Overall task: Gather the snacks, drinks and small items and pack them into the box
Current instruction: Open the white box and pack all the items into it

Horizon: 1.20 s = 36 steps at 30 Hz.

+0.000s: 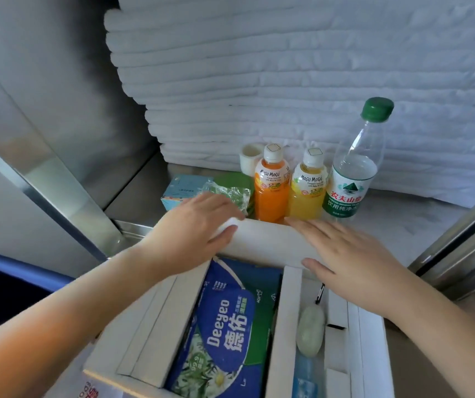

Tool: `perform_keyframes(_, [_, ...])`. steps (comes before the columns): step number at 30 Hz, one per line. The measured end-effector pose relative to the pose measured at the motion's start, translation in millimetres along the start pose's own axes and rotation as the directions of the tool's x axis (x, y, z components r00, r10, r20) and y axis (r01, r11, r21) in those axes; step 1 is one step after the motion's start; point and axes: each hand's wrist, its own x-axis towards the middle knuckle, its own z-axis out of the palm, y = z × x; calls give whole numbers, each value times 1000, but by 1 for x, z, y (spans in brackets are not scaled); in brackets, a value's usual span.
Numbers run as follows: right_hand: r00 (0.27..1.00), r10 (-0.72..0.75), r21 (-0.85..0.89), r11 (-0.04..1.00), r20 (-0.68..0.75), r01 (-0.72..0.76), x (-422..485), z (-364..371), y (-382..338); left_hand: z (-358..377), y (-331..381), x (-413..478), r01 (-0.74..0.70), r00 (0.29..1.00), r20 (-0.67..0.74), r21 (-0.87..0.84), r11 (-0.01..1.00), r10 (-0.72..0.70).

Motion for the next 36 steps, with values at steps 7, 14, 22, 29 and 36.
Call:
perform_keyframes(7, [1000, 12, 11, 1000, -1, -12, 0, -1, -1, 4, -106, 25, 325, 931, 165, 37, 945, -326])
perform_keyframes(14, [1000, 9, 6, 1000, 0, -9, -1, -1, -1, 20, -143, 38, 266, 846, 424, 189, 945, -322])
perform_keyframes(22, [1000, 9, 11, 1000, -6, -9, 0, 1, 0, 33, -152, 36, 317, 857, 383, 138, 938, -346])
perform_keyframes(29, [1000, 11, 6, 1000, 5, -11, -1, 0, 0, 21, -155, 25, 359, 888, 196, 267, 894, -415])
perform_keyframes(36, [1000, 18, 10, 1000, 14, -18, 0, -1, -1, -15, -120, 21, 359, 930, -31, 284, 889, -366])
